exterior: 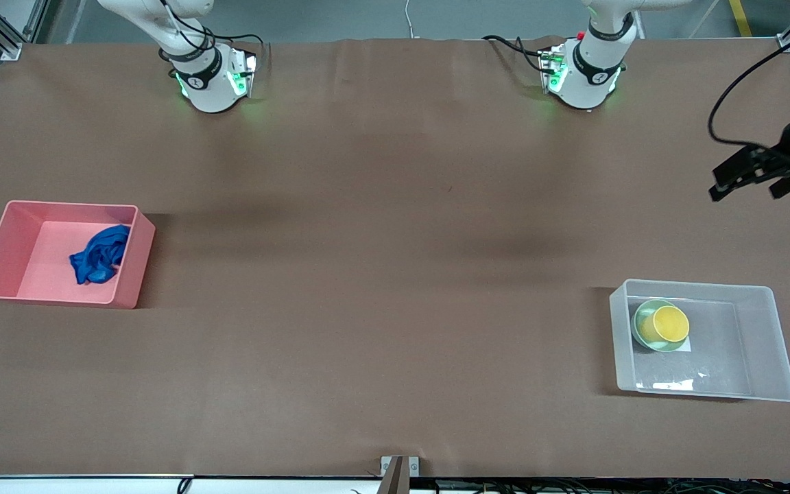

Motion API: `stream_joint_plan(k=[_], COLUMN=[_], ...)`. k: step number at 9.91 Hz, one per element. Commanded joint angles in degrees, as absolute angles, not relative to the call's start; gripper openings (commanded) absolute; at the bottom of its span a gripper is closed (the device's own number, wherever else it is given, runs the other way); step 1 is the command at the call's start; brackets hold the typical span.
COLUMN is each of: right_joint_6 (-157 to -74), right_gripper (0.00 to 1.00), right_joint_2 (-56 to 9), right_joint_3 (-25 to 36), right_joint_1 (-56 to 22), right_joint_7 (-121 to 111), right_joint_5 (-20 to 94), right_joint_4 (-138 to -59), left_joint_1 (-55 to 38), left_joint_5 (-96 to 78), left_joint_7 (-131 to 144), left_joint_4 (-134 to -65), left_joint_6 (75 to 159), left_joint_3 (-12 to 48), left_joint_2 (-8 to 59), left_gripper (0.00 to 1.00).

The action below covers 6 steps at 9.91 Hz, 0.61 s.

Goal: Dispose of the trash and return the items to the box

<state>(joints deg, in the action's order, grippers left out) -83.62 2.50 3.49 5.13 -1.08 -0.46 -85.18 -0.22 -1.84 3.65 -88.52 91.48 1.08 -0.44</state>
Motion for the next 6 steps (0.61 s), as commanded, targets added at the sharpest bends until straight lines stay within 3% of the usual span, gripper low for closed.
stream_joint_plan(k=[1, 6], right_joint_6=[-83.4, -83.4], right_gripper=[1.0, 1.0], right_joint_2=[2.5, 2.5], right_joint_3=[3.2, 3.3], right_joint_1=[5.6, 5.7], right_joint_7=[-1.8, -1.8], right_joint_5=[-1.1, -1.1], right_joint_4=[-85.2, -85.2], left_joint_1=[-0.5, -0.6], left_joint_5=[-0.4, -0.3], left_joint_7=[4.8, 3.0], left_joint_4=[-87.8, -91.7], left_joint_6=[88.7, 89.8], left_joint_3=[2.7, 3.2], left_joint_2=[1.2, -1.6], left_gripper=[1.0, 1.0])
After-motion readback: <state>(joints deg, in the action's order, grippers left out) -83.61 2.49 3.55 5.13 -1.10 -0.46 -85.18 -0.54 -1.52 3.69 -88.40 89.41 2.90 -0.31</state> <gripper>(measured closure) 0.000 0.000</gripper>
